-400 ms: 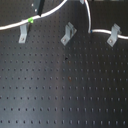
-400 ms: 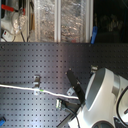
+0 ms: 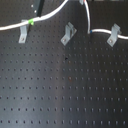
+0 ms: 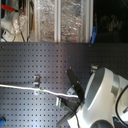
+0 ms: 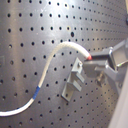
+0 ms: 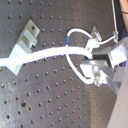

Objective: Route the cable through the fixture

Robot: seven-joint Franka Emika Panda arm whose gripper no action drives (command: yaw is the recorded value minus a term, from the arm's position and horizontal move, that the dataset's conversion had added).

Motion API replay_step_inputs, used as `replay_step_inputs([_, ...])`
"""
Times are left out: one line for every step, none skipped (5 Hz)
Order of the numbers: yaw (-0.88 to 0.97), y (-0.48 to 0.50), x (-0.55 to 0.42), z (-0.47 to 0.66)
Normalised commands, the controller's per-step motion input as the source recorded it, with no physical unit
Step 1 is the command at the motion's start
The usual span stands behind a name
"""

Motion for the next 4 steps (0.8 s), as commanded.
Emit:
replay_step_inputs([0.15,0.056,-0.222,0.49])
replay_step_inputs([0.06,-0.001,-0.187,0.40])
replay_step_inputs([0.00,-0.041,-0.110,0.11])
replay_step_inputs([-0.04,-0.018,-0.238,0.11])
